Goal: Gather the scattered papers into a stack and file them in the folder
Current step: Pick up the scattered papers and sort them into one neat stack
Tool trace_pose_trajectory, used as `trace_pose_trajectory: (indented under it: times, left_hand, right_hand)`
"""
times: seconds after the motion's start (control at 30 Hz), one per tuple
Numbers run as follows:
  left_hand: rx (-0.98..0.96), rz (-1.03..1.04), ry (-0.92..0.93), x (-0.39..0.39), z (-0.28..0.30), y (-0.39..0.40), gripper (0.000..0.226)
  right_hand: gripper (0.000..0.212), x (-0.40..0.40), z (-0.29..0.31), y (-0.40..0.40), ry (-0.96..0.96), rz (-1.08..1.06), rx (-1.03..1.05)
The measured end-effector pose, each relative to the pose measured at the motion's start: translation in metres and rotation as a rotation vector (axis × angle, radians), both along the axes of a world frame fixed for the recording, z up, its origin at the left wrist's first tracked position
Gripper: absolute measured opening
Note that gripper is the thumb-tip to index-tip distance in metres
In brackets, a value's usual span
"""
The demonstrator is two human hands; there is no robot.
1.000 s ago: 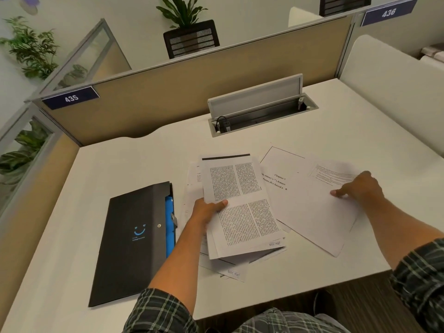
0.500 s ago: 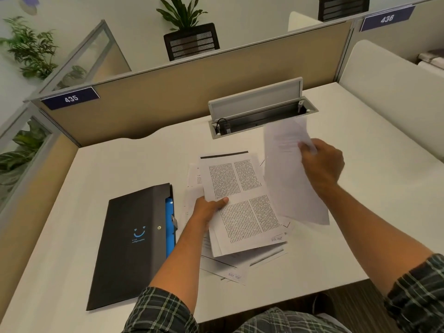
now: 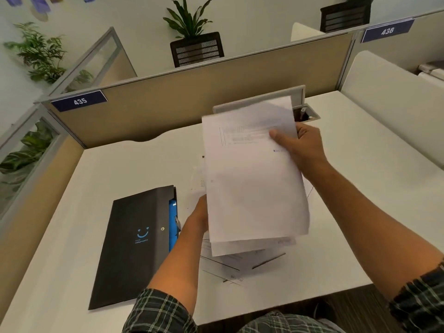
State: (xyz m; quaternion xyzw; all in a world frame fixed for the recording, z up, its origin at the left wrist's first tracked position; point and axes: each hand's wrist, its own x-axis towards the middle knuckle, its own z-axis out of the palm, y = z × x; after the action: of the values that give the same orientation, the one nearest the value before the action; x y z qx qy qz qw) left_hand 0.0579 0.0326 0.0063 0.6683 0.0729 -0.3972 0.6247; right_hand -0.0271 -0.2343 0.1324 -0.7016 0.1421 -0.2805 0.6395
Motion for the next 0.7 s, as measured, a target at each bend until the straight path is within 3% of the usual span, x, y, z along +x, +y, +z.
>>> trace_pose_trajectory:
  times: [0.07,0.2,0.3,0.37,0.47,0.53,0.6,0.7]
  left_hand:
    - [-0.017,-0.064,-0.047,0.003,0.005,-0.005,0.052]
    - [-0.028,-0.151,-0.223,-0.003,0.017,-0.015,0.018]
    - [-0.015,-0.202,-0.323,-0.005,0.017,-0.016,0.014]
    - [-0.011,-0.198,-0.347,-0.009,0.021,-0.016,0.018]
    - [-0.082,-0.118,-0.314,-0.015,0.028,-0.014,0.034]
    - [-0.097,-0.052,-0.28,-0.018,0.032,-0.014,0.026]
    - [-0.028,0.005,-0.286,-0.023,0.038,-0.017,0.022]
    - [0.009,-0.029,-0.322,-0.03,0.051,-0.027,0.061]
  right_hand:
    - [0.024,0.003,-0.021,-0.007,0.162,-0.015,-0.09]
    - [0.021,-0.002,-0.058,-0.011,0.349,-0.089,-0.29]
    - [0.035,-0.009,-0.078,-0.015,0.421,-0.136,-0.297]
    - [0.061,-0.011,-0.086,-0.018,0.422,-0.113,-0.161]
    - [0.095,-0.016,-0.089,-0.019,0.476,0.022,0.348]
    - [0.08,-0.022,-0.092,-0.02,0.46,0.287,0.573]
    - [0.057,-0.026,-0.096,-0.016,0.417,0.429,0.55]
    - [0.05,-0.025,-0.099,-0.004,0.298,0.318,0.433]
